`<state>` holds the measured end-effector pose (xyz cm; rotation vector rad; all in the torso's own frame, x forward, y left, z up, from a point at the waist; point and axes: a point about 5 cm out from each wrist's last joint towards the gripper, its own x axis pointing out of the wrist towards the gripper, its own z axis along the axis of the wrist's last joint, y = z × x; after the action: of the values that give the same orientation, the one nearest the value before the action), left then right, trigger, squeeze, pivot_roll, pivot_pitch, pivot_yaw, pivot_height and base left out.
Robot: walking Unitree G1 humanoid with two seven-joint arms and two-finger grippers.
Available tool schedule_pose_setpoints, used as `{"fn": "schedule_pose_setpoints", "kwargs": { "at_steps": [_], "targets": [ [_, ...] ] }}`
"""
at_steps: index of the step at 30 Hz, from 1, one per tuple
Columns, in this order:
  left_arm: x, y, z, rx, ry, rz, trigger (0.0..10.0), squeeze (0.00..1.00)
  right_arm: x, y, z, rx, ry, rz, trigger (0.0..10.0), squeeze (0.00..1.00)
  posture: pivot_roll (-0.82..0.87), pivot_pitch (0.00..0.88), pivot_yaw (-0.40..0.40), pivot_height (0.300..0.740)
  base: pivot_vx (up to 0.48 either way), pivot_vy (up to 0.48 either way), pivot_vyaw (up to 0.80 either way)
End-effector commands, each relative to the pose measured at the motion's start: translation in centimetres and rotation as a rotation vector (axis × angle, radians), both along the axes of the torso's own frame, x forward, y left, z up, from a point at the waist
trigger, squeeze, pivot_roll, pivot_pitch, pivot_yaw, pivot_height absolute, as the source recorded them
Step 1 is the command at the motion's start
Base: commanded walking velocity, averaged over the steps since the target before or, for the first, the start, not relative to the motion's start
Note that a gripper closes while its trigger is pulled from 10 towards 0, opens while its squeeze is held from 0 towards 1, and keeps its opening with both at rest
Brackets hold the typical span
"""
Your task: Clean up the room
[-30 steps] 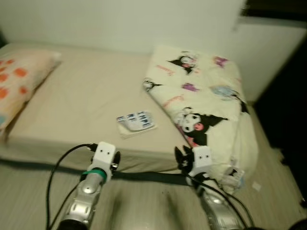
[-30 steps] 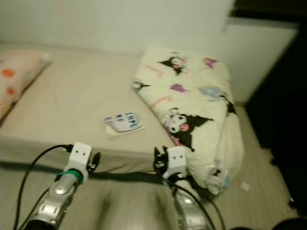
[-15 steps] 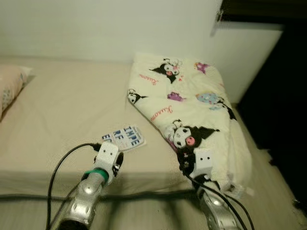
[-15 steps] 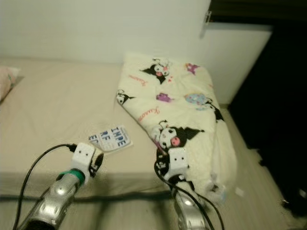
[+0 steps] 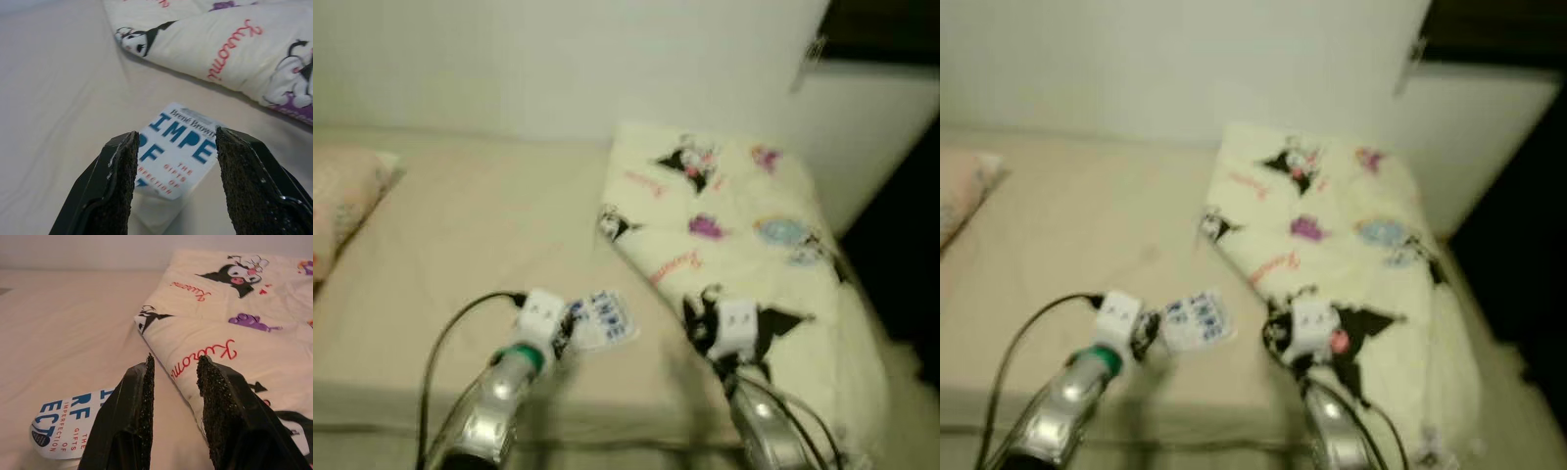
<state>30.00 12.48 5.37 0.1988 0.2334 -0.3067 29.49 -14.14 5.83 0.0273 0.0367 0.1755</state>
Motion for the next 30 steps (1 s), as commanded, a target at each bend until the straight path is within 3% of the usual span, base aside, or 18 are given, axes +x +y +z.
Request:
{"fn": "schedule_pose_setpoints", "kwargs": {
  "at_steps": [1, 9, 12, 15, 30],
  "targets": [
    [-0.5, 0.0, -0.7, 0.006, 0.034, -0.008, 10.0, 0.00, -0.5, -0.1, -0.7, -0.001, 0.027, -0.003, 10.0, 0.00, -0.06, 0.035, 0.057, 0.740, 0.000, 0.000, 0.00],
    [-1.0, 0.3, -1.5, 0.039, 0.053, -0.017, 10.0, 0.00, -0.5, 0.1, -0.9, 0.007, 0.041, -0.009, 10.0, 0.00, -0.06, 0.041, 0.062, 0.740, 0.000, 0.000, 0.00],
    [-1.4, 0.5, -2.0, 0.133, 0.039, -0.049, 10.0, 0.00, -0.6, 0.2, -1.1, 0.013, 0.048, -0.006, 10.0, 0.00, -0.06, 0.044, 0.059, 0.725, 0.000, 0.000, 0.00],
    [-1.8, 0.6, -2.3, 0.173, 0.035, -0.071, 10.0, 0.00, -0.8, 0.0, -1.3, 0.011, 0.059, -0.007, 10.0, 0.00, -0.06, 0.044, 0.059, 0.705, 0.000, 0.000, 0.00],
    [-1.8, 1.2, -2.4, 0.203, 0.017, -0.040, 10.0, 0.00, -0.8, 0.3, -1.4, 0.019, 0.064, 0.015, 10.0, 0.00, -0.06, 0.049, 0.057, 0.640, 0.000, 0.000, 0.00]
  ]
}}
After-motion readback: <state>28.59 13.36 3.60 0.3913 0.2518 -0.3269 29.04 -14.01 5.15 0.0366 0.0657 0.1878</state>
